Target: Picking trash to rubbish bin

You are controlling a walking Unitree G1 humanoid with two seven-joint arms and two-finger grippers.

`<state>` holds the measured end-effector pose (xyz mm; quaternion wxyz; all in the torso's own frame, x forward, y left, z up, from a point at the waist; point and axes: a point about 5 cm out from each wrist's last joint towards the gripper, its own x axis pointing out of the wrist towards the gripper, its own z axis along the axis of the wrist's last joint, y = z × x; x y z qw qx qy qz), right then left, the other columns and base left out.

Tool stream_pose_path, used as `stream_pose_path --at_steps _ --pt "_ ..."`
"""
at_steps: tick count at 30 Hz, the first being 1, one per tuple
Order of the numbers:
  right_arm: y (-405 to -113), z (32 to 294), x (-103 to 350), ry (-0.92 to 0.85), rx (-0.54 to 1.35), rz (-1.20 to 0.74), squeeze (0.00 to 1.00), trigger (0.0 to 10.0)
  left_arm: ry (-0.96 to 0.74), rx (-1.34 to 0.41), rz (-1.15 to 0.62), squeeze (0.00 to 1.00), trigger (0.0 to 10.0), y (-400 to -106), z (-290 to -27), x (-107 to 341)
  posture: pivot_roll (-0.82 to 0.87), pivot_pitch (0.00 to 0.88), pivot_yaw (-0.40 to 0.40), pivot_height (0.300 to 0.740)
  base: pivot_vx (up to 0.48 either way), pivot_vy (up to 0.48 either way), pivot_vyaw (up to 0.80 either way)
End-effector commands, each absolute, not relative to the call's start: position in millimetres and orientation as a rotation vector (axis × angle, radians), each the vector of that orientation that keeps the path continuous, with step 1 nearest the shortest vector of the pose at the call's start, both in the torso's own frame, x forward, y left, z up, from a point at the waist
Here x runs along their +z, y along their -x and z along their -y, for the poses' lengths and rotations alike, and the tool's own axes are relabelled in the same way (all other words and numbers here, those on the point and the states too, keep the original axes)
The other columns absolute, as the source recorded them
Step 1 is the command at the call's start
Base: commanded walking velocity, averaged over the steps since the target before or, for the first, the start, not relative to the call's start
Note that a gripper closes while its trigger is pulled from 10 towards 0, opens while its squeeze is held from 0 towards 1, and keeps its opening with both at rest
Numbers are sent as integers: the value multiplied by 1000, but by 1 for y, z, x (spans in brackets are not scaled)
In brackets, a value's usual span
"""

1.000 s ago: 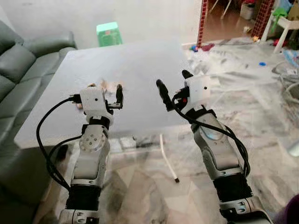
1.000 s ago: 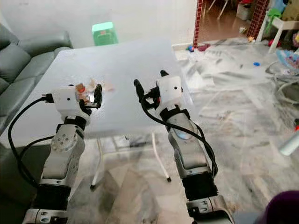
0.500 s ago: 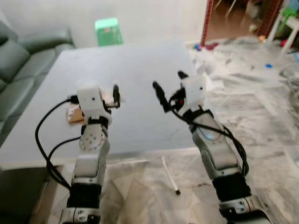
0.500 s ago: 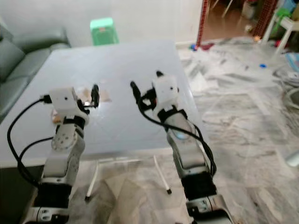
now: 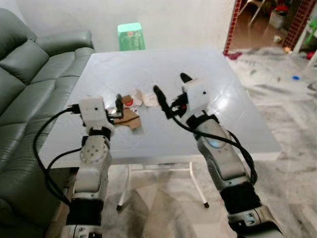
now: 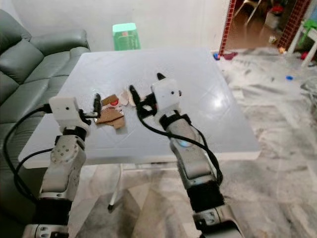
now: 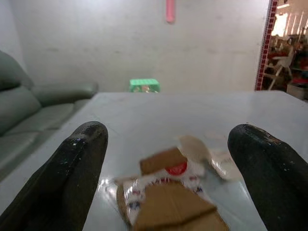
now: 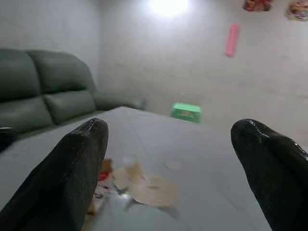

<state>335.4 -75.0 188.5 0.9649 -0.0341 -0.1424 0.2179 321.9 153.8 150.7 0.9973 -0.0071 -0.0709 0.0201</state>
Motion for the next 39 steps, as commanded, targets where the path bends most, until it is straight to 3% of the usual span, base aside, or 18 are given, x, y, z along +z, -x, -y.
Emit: stream_pose_path --at_steps 1,13,33,39 --pt "-337 74 194 69 434 308 0 10000 18 52 137 0 10000 -322 -158 150 -6 2 40 740 0 0 0" --pt "-335 73 194 83 448 314 0 10000 -27 62 160 0 10000 -326 -154 157 -16 0 36 740 0 0 0" --pt "-331 68 195 97 497 326 0 10000 39 74 139 0 10000 -328 -156 155 -23 4 39 740 434 0 0" --pt "-328 65 193 99 520 321 0 10000 16 166 141 0 10000 -326 -162 154 -24 6 41 740 0 0 0"
